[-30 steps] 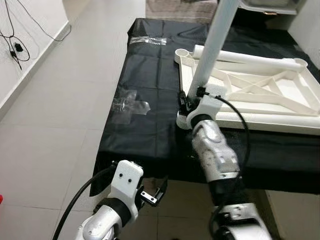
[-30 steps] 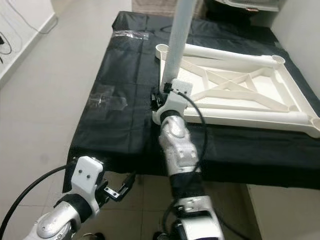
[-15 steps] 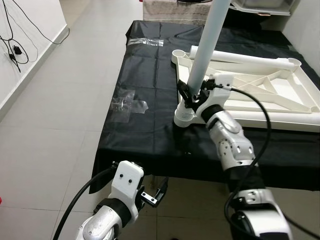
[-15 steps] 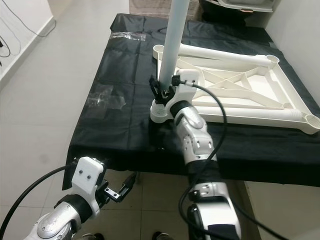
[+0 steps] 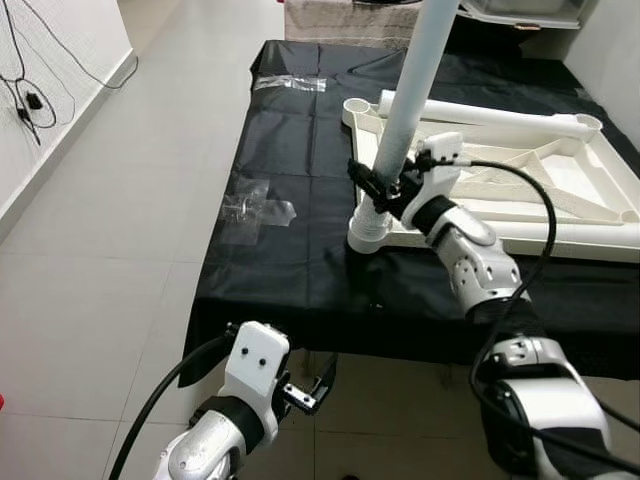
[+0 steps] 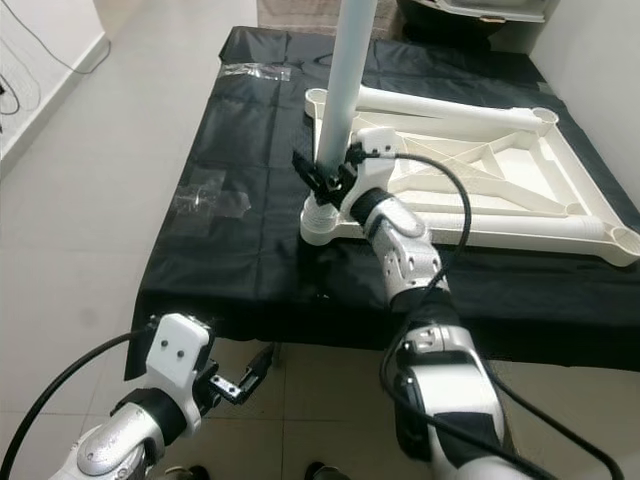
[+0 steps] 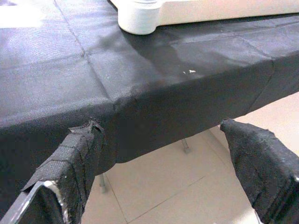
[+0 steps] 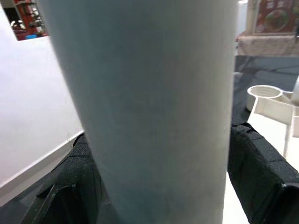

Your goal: Building children table

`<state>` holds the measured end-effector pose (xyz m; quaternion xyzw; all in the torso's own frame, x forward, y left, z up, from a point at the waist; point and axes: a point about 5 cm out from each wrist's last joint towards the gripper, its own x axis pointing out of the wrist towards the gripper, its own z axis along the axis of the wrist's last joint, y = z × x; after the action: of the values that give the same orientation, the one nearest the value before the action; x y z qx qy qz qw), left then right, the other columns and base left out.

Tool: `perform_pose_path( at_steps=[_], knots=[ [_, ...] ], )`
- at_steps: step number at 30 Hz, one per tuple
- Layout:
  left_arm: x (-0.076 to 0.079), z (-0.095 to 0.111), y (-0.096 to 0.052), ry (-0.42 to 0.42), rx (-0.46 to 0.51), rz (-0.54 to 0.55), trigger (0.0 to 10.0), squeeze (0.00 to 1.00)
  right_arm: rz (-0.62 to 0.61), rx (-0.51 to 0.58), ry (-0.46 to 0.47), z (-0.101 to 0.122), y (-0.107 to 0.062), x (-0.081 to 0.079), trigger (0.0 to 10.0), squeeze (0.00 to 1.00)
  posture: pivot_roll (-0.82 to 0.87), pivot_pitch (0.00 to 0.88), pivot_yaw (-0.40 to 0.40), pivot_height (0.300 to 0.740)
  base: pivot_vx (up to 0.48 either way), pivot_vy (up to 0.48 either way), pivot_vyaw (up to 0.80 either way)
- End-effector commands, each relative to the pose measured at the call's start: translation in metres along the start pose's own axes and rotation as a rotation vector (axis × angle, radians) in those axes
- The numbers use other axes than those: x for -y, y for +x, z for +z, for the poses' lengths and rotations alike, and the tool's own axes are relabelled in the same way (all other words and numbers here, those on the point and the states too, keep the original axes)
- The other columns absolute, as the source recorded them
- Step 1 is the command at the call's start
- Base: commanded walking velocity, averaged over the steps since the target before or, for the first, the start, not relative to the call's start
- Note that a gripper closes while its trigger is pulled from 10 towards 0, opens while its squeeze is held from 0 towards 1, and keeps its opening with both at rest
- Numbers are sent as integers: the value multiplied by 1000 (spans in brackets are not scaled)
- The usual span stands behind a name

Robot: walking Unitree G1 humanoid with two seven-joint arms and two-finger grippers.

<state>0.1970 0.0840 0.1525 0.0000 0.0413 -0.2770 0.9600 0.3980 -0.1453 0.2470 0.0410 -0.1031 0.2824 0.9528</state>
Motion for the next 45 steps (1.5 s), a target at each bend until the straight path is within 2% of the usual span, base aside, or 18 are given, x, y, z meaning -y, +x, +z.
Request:
perform_pose_path(
  at_steps=[1, 16, 17, 18, 19, 20, 30, 33, 38, 39, 41, 42, 44, 45],
  knots=[
    [3, -3, 0, -8, -9, -12, 10000, 0, 18, 8, 1, 3, -1, 4, 10000, 0, 68, 227, -69, 740, 0, 0, 0],
    [2, -2, 0, -6, -5, -12, 10000, 0, 158, -33, 8, 1, 4, 3, 10000, 0, 67, 234, -69, 740, 0, 0, 0],
    [2, -2, 0, -5, -4, -12, 10000, 0, 168, -34, 11, 1, 4, 3, 8706, 0, 67, 234, -69, 740, 0, 0, 0],
    [2, -2, 0, -5, -3, -12, 10000, 0, 173, -32, 9, 1, 5, 3, 4353, 0, 68, 235, -69, 740, 0, 0, 0],
    [2, -2, 0, -5, -3, -13, 10000, 0, 176, -30, 7, 1, 5, 3, 4353, 0, 68, 235, -69, 740, 0, 0, 0],
    [2, -2, 0, -6, -3, -13, 10000, 0, 177, -29, 10, 1, 5, 3, 0, 0, 67, 235, -68, 740, 0, 0, 0],
    [3, -2, -1, -3, 2, -12, 10000, 0, 196, -29, 20, -5, 4, 0, 0, 0, 69, 219, -67, 740, 0, 0, 0],
    [2, 1, -2, 34, 35, 14, 10000, 0, 142, -51, 8, -17, -1, 0, 0, 0, 67, 200, -68, 740, 0, 0, 0],
    [1, 2, -4, 49, 54, 44, 10000, 0, 95, -67, -8, -27, -5, -1, 0, 0, 64, 196, -69, 740, 0, 0, 0],
    [1, 4, -4, 72, 67, 55, 10000, 0, 14, -83, -20, -35, -8, -1, 0, 0, 65, 197, -70, 740, 0, 0, 0],
    [1, 4, -4, 72, 67, 55, 10000, 0, 14, -83, -20, -35, -8, -1, 0, 0, 65, 197, -70, 740, 0, 0, 0],
    [1, 5, -5, 95, 77, 68, 10000, 0, -120, -108, -34, -45, -13, 1, 0, 0, 62, 193, -72, 740, 0, 0, 0],
    [1, 5, -5, 95, 77, 68, 10000, 0, -120, -108, -34, -45, -13, 1, 0, 0, 62, 193, -72, 740, 0, 0, 0],
    [0, 5, -4, 108, 82, 78, 10000, 0, -313, -146, -45, -57, -21, 2, 0, 0, 59, 191, -67, 740, 0, 0, 0]
  ],
)
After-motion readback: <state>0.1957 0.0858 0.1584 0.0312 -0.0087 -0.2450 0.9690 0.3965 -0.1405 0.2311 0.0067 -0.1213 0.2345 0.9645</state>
